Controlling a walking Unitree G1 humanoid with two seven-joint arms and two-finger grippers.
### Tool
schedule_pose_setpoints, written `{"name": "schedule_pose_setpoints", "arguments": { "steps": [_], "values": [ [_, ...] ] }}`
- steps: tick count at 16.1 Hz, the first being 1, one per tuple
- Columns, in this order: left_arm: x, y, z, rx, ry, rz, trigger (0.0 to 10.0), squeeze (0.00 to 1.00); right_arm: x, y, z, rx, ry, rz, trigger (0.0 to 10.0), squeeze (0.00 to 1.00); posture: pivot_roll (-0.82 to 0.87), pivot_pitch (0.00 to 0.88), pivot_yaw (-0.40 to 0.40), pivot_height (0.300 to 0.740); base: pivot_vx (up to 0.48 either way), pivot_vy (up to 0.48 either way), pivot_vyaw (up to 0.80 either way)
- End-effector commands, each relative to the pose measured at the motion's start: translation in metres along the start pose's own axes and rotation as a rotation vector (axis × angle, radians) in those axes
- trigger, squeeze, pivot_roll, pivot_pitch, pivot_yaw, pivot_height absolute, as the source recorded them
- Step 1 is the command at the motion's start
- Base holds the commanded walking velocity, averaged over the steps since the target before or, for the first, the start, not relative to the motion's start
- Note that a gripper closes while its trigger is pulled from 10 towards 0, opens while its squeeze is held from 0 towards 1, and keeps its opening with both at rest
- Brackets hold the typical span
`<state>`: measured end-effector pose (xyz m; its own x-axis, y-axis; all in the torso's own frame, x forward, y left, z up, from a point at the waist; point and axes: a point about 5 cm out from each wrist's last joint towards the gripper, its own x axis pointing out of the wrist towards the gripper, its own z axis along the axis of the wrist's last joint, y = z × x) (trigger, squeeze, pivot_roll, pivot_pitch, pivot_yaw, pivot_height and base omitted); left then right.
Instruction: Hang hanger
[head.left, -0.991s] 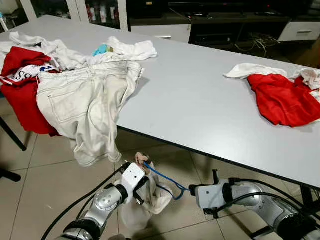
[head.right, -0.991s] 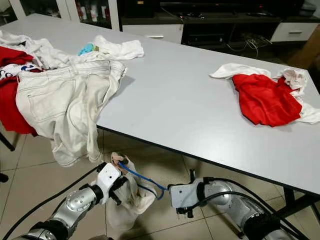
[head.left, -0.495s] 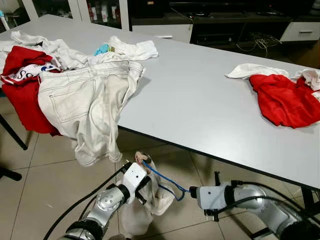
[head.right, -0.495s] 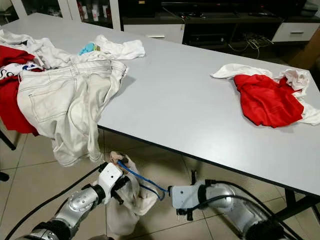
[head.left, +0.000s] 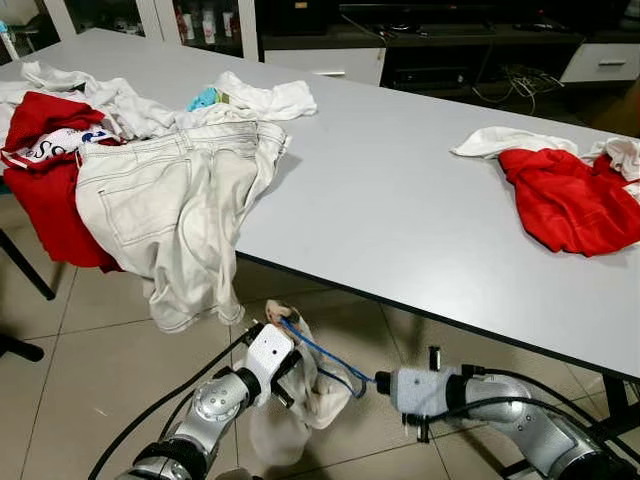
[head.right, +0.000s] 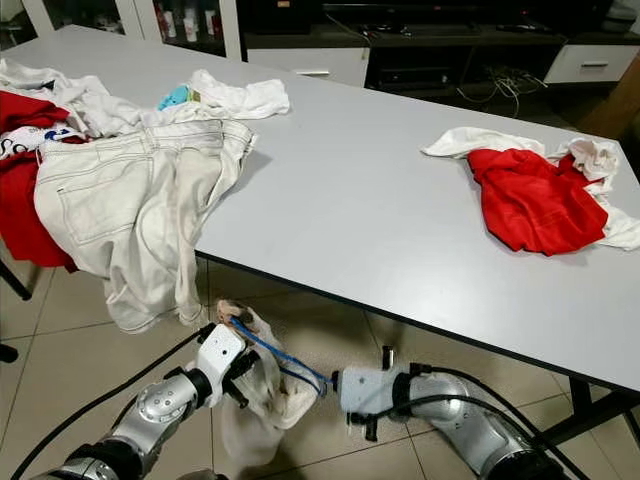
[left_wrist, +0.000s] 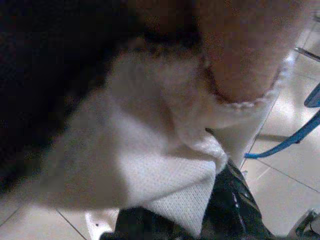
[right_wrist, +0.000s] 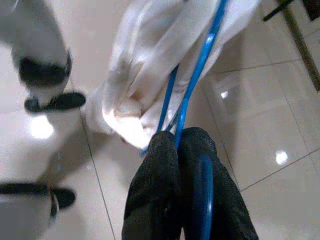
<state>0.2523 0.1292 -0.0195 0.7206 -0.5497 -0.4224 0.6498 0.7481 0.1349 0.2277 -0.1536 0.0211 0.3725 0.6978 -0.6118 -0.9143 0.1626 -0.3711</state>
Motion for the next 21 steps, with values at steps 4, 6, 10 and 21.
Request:
{"name": "schedule_pose_setpoints", "arguments": {
  "steps": [4,6,10,21],
  "values": [
    [0.002,0.007,0.006,0.015,-0.008,0.028,10.0,0.00,-0.002,-0.010,0.011,0.020,-0.054,-0.031,10.0,0.00,-0.05,0.000,-0.012,0.740,0.000,0.000,0.00],
    [0.004,0.005,0.008,0.017,-0.019,0.024,10.0,0.00,-0.002,-0.009,0.012,0.037,-0.061,-0.022,10.0,0.00,-0.05,0.000,-0.012,0.740,0.000,0.000,0.00],
    [0.003,0.007,0.008,0.022,-0.017,0.026,10.0,0.00,-0.010,-0.013,0.006,0.054,-0.038,-0.036,10.0,0.00,-0.05,0.000,-0.010,0.740,0.000,0.000,0.00],
    [0.004,0.011,0.030,0.087,-0.163,0.034,10.0,0.00,-0.032,-0.024,0.013,0.088,-0.088,-0.071,10.0,0.00,-0.04,0.000,-0.014,0.740,0.000,0.000,0.00]
  ]
}}
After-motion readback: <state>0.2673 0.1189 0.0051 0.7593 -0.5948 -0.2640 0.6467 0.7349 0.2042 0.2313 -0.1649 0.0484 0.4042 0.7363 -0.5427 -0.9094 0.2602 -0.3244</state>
